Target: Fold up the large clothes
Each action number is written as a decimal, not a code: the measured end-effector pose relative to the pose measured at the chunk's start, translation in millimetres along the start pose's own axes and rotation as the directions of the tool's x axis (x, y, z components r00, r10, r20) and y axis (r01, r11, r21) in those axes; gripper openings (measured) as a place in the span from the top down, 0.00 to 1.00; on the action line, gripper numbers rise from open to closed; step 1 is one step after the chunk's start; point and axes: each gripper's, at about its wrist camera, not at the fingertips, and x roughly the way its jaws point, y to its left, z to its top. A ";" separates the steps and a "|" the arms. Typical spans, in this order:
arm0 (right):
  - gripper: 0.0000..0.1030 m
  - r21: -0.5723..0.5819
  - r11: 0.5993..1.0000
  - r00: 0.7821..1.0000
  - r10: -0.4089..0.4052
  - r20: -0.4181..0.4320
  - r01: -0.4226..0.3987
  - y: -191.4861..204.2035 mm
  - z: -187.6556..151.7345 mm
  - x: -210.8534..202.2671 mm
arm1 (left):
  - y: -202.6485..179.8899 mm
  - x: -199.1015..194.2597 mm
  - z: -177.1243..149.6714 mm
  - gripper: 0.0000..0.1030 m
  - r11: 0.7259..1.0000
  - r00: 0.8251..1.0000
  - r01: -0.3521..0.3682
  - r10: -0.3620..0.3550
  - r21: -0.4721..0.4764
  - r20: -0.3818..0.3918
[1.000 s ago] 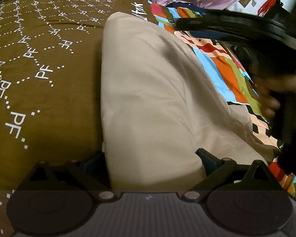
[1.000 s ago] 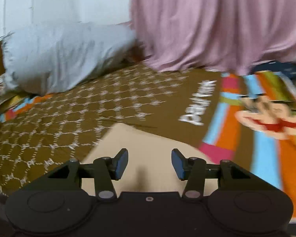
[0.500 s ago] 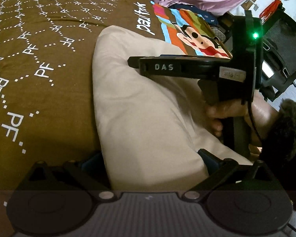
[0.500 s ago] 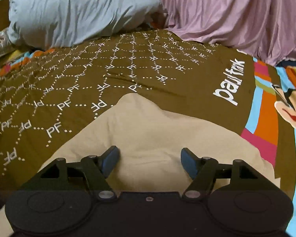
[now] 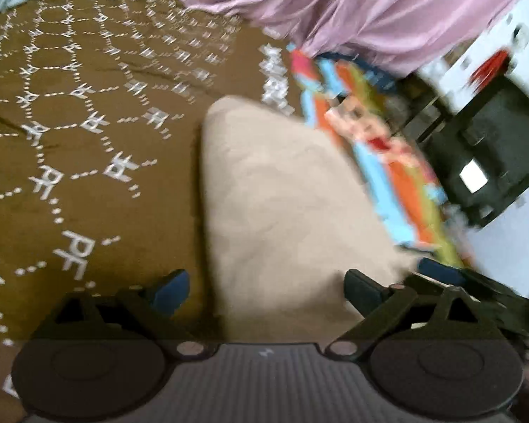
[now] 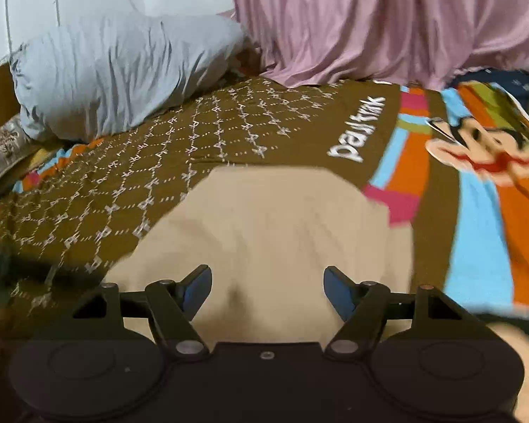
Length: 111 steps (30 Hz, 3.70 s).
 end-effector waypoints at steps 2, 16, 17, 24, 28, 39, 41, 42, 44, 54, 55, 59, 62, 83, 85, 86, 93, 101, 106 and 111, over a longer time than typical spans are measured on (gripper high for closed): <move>0.30 -0.007 0.999 0.999 -0.045 -0.011 0.045 6.2 -22.6 -5.2 | -2.7 4.8 -5.0 0.05 1.000 1.000 -0.013 0.013 0.014 -0.006; 0.30 0.287 0.949 0.966 -0.184 0.179 0.128 -36.3 -45.4 -37.7 | -17.1 7.9 -12.9 0.00 0.993 0.996 -0.089 0.091 0.079 -0.026; 0.30 0.328 0.933 0.960 -0.216 0.179 0.149 -45.1 -45.7 -40.1 | -15.0 9.3 -11.6 0.00 0.994 0.996 -0.081 0.084 0.070 -0.032; 0.37 0.540 0.837 0.990 -0.133 0.055 0.082 -88.4 -64.1 -20.0 | -12.5 11.9 -11.6 0.00 0.996 0.996 -0.072 0.074 0.050 -0.042; 0.69 0.422 0.897 0.984 -0.168 0.057 0.129 -68.6 -58.5 -19.0 | -12.2 12.0 -11.7 0.00 0.997 0.996 -0.070 0.072 0.044 -0.044; 0.42 0.308 0.939 0.973 -0.198 0.120 0.153 -61.2 -47.6 -21.7 | -11.8 12.9 -11.9 0.00 0.997 0.996 -0.069 0.071 0.041 -0.046; 0.27 0.350 0.934 0.971 -0.145 0.189 0.072 -76.7 -41.7 -22.1 | -13.2 12.8 -12.4 0.00 0.996 0.996 -0.074 0.076 0.045 -0.046; 0.20 0.352 0.935 0.970 -0.130 0.206 0.050 -81.2 -38.0 -19.3 | -14.6 13.0 -12.7 0.00 0.996 0.996 -0.078 0.080 0.048 -0.045; 0.12 0.325 0.945 0.975 -0.093 0.203 0.023 -92.4 -27.6 -6.9 | -18.6 13.5 -13.2 0.00 0.993 0.994 -0.096 0.098 0.062 -0.040; 0.08 0.355 0.925 0.991 0.125 0.040 -0.131 -137.3 -16.5 64.6 | -39.8 12.8 -15.7 0.00 0.972 0.985 -0.168 0.172 0.162 -0.012; 0.06 0.371 0.917 0.989 0.139 0.040 -0.144 -138.1 -18.0 66.9 | -40.1 13.4 -15.7 0.00 0.973 0.985 -0.166 0.171 0.161 -0.015; 0.00 0.415 0.882 0.974 0.222 0.056 -0.225 -146.7 -23.6 69.6 | -43.3 15.4 -16.5 0.00 0.971 0.985 -0.167 0.173 0.172 -0.020; 0.00 0.403 0.891 0.976 0.211 0.042 -0.210 -143.3 -23.1 70.7 | -45.8 16.4 -17.0 0.00 0.967 0.983 -0.176 0.182 0.185 -0.016; 0.32 0.188 0.981 0.998 0.059 -0.010 -0.056 -106.6 -23.5 72.6 | -17.7 -2.1 7.9 0.03 0.994 0.992 -0.086 0.079 0.067 0.100; 0.36 0.190 0.980 0.998 0.064 -0.004 -0.062 -107.8 -23.8 72.0 | -1.3 9.4 19.1 0.13 0.998 0.996 -0.063 0.064 -0.018 0.055; 0.37 0.191 0.979 0.998 0.068 0.000 -0.066 -108.2 -24.0 71.6 | 5.2 14.8 23.0 0.15 0.998 0.998 -0.047 0.048 -0.045 0.033; 0.38 0.254 0.961 0.994 0.109 0.015 -0.109 -118.4 -26.7 72.2 | 36.0 52.8 32.1 0.28 0.974 0.984 0.123 -0.145 -0.189 -0.107; 0.63 0.346 0.929 0.991 0.114 0.064 -0.129 -120.3 -29.8 61.6 | -21.3 39.6 34.5 0.55 0.995 0.998 -0.024 0.030 0.094 -0.060; 0.77 0.413 0.888 0.973 0.133 0.187 -0.201 -115.5 -26.1 33.6 | -61.6 6.2 42.6 0.70 0.960 0.998 -0.057 0.045 0.273 0.052; 0.79 0.354 0.892 0.937 0.174 0.303 -0.280 -74.1 1.3 16.5 | -73.2 -23.2 46.3 0.72 0.903 0.987 -0.121 0.067 0.413 0.144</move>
